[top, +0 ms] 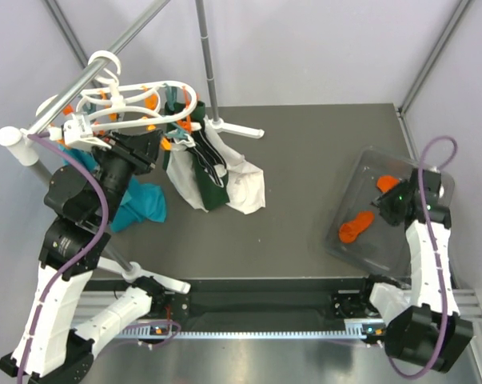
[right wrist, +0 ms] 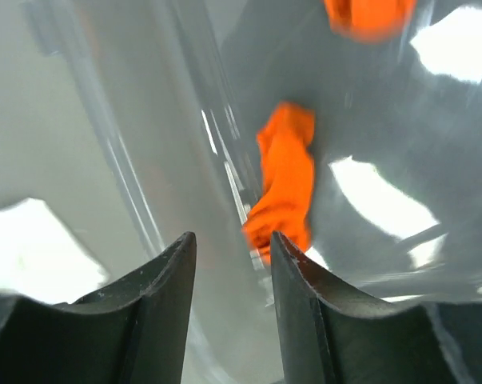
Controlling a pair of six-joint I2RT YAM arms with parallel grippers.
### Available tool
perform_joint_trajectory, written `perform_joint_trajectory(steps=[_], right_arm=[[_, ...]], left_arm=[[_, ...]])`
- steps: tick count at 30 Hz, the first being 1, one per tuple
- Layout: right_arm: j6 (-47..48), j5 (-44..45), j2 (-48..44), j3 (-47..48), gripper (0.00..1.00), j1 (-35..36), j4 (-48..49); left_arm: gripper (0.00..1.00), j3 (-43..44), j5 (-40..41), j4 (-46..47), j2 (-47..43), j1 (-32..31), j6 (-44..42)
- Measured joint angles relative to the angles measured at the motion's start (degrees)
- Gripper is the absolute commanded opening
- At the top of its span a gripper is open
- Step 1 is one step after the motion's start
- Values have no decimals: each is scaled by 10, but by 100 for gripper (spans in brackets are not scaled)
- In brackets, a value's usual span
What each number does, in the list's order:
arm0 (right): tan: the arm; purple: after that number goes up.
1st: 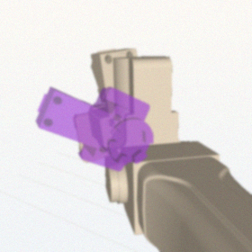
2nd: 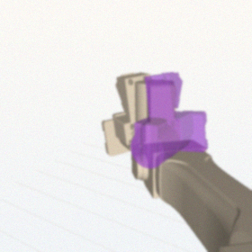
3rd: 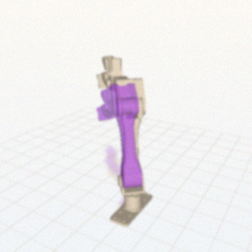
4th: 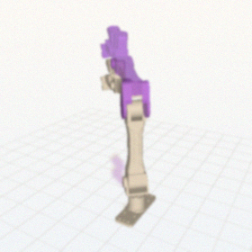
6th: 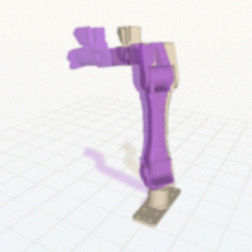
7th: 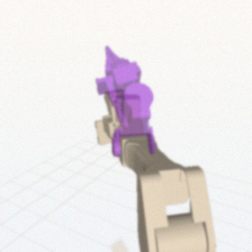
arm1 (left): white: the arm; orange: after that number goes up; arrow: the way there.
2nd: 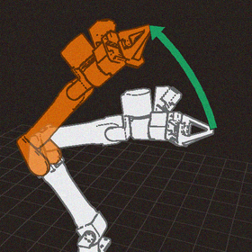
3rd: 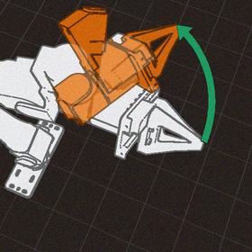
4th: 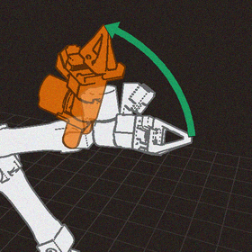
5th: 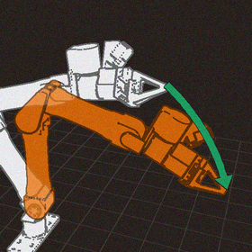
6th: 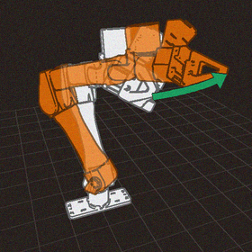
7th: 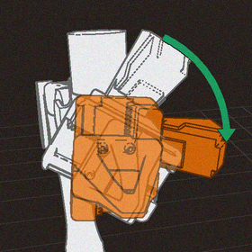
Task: Clip the socks to the hanger
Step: Adjust the sock in the bin, then pick up the sock from the bin.
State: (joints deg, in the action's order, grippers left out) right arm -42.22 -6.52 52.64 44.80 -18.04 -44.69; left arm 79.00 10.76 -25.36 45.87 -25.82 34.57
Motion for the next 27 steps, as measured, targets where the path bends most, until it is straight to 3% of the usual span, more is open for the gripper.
perform_joint_trajectory(steps=[4,8,12,17,27], right_arm=[[126,103,52,79,46,87,-7],[235,130,107,97,46,137,-3],[350,144,132,108,57,156,12],[563,81,82,73,57,162,93],[858,-51,112,-5,55,165,78]], left_arm=[[0,-6,-5,11,0,0,-2],[0,-14,-7,21,0,0,-2],[0,-23,-7,28,-4,1,-3],[0,-45,-14,51,-12,2,-2],[0,-76,-39,91,-25,3,12]])
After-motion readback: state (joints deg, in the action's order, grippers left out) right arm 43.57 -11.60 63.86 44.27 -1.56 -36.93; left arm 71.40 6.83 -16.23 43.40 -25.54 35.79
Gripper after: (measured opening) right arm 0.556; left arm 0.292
